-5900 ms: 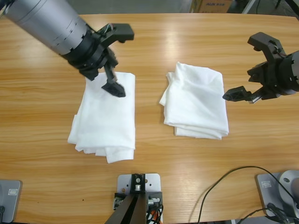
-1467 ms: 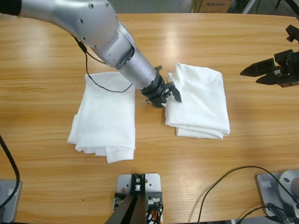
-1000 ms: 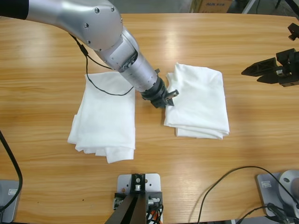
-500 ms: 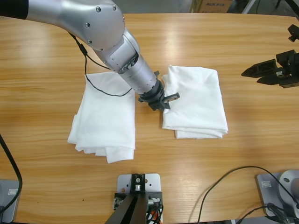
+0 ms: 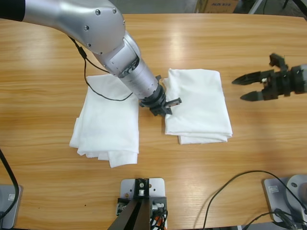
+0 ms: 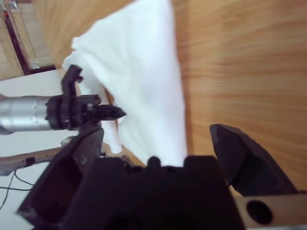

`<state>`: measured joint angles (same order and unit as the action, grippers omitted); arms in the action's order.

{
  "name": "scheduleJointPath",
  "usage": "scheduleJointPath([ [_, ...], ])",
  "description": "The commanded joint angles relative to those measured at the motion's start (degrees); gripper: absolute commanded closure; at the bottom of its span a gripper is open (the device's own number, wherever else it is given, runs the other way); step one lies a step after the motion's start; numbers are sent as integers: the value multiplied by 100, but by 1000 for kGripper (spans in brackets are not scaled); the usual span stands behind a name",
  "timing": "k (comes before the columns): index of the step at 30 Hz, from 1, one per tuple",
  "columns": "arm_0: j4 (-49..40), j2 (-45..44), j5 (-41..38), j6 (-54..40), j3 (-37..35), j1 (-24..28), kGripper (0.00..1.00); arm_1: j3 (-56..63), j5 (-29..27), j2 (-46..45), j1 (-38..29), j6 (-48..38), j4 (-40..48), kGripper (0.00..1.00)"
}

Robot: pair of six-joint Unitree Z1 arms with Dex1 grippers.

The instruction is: Fold clothes

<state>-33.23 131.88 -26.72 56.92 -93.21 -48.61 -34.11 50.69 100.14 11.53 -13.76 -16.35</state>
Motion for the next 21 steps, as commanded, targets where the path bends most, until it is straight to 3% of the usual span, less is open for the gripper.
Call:
scheduleJointPath([
  [1,-1,209,44,-75,330,115,1000,254,266,747,104,-109,311,0],
  [12,113,212,9,-86,344,115,1000,298,361,963,-374,-269,540,0],
  [21,200,202,0,-90,339,93,1000,456,601,1485,-815,-337,1290,0],
])
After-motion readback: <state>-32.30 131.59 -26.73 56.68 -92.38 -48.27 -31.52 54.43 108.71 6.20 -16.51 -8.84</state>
